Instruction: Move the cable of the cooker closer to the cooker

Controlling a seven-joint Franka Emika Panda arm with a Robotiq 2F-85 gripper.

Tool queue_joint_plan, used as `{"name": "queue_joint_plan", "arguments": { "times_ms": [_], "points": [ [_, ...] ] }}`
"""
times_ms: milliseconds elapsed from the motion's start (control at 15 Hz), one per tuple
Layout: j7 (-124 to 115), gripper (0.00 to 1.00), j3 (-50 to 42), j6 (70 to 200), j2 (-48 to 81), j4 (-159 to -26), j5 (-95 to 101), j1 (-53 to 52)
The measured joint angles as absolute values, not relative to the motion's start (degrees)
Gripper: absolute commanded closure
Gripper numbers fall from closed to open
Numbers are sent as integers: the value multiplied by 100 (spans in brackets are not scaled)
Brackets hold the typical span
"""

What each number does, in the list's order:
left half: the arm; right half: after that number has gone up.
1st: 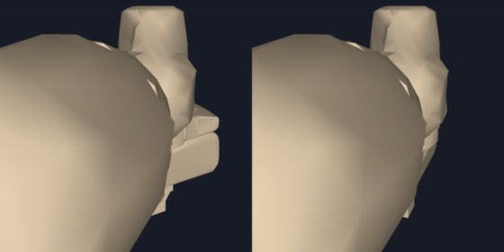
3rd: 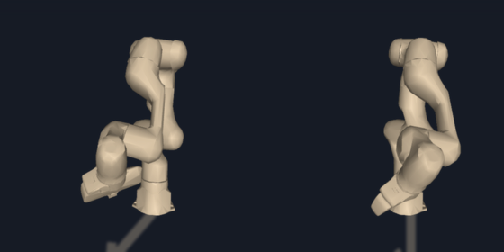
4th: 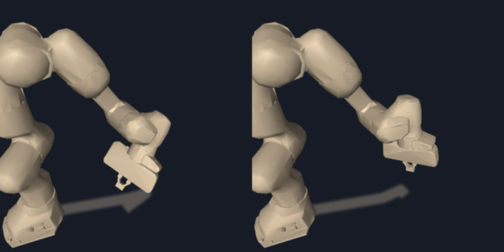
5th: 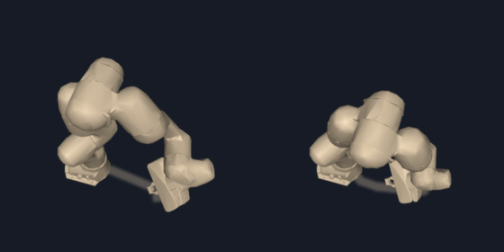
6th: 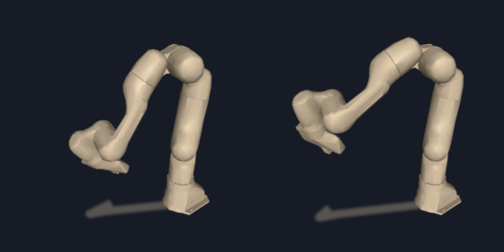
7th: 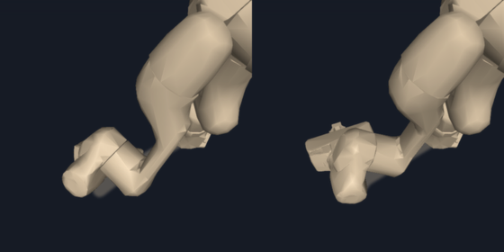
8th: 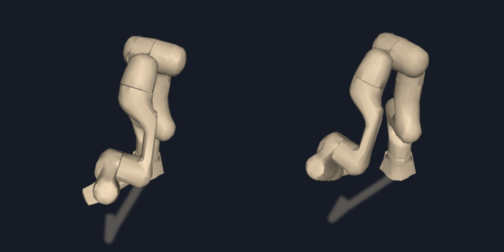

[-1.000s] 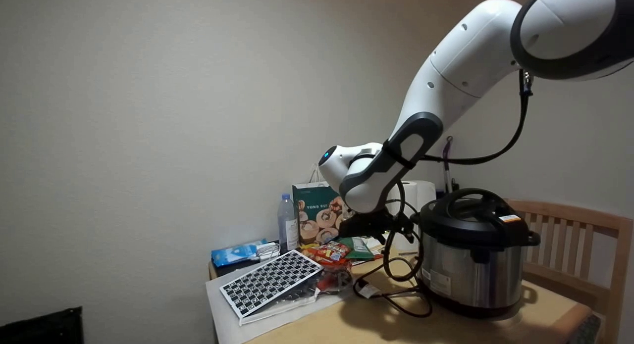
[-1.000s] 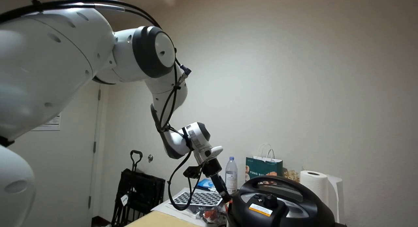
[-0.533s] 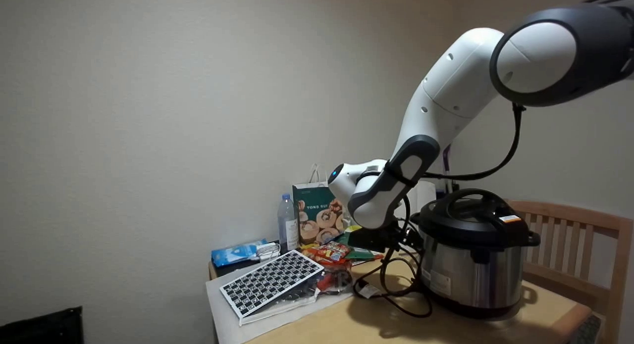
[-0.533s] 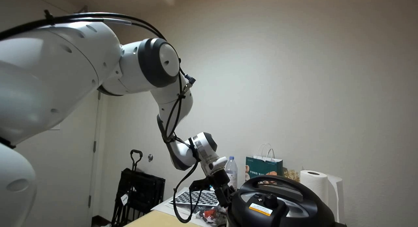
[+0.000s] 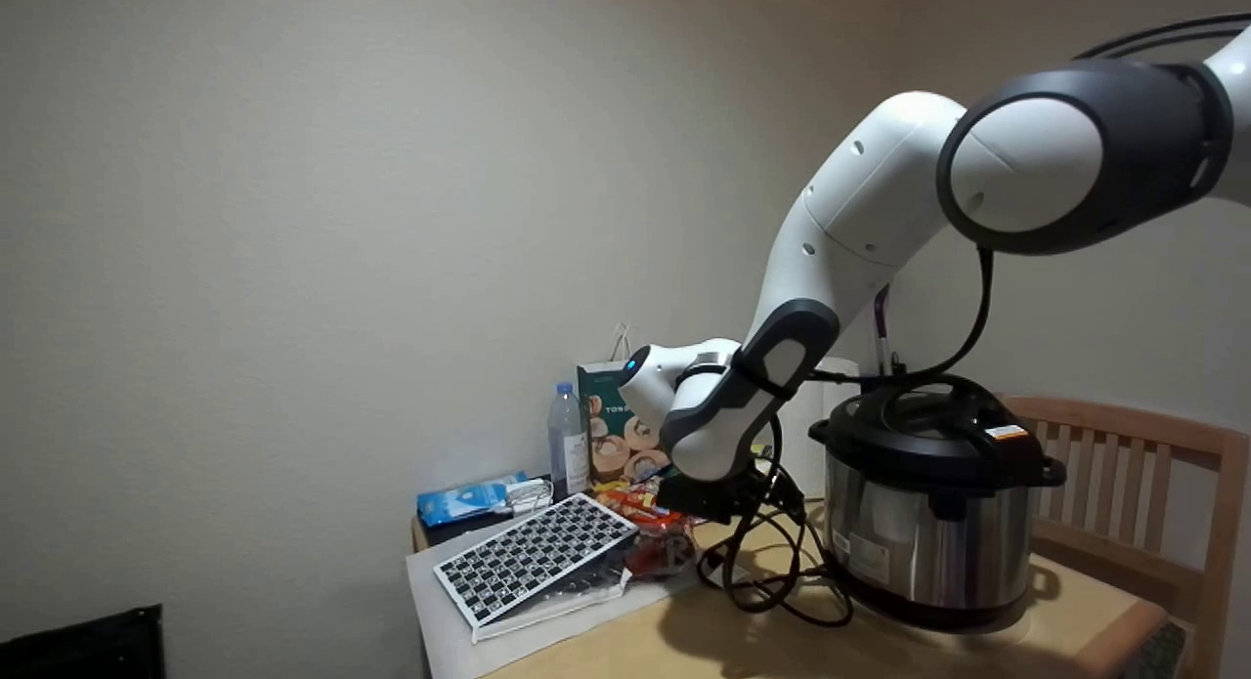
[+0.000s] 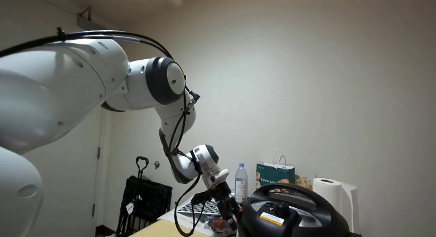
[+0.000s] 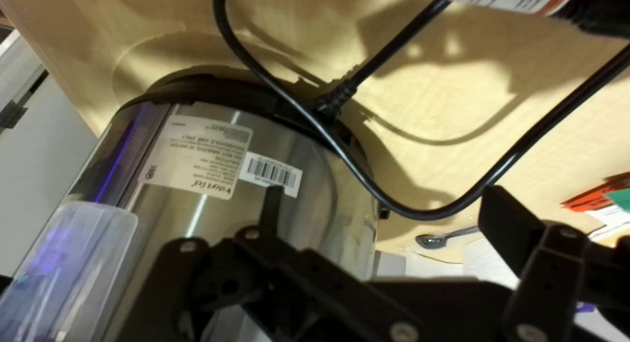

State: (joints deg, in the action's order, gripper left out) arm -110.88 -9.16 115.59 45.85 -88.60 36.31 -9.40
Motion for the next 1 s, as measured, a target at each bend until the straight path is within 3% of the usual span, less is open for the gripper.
{"name": "queue_joint_plan", "arguments": {
  "times_ms": [1000],
  "points": [
    [-11119, 0, -1069, 11518, 5622, -7728, 3563, -1064]
  ]
}}
